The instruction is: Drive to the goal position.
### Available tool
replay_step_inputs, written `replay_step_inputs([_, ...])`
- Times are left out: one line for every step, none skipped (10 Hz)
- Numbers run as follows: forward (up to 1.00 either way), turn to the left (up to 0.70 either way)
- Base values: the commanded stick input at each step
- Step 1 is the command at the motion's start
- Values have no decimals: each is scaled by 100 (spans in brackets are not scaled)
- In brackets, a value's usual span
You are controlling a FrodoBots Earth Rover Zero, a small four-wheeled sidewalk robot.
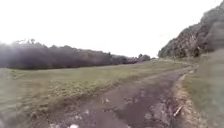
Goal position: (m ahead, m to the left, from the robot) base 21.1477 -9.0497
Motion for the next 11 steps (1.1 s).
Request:
replay_step_inputs([70, -35])
replay_step_inputs([70, -35])
replay_step_inputs([70, -35])
replay_step_inputs([70, -35])
replay_step_inputs([70, -35])
replay_step_inputs([70, -35])
replay_step_inputs([70, -33])
replay_step_inputs([70, 0])
replay_step_inputs([70, 0])
replay_step_inputs([70, 0])
replay_step_inputs([70, 0])
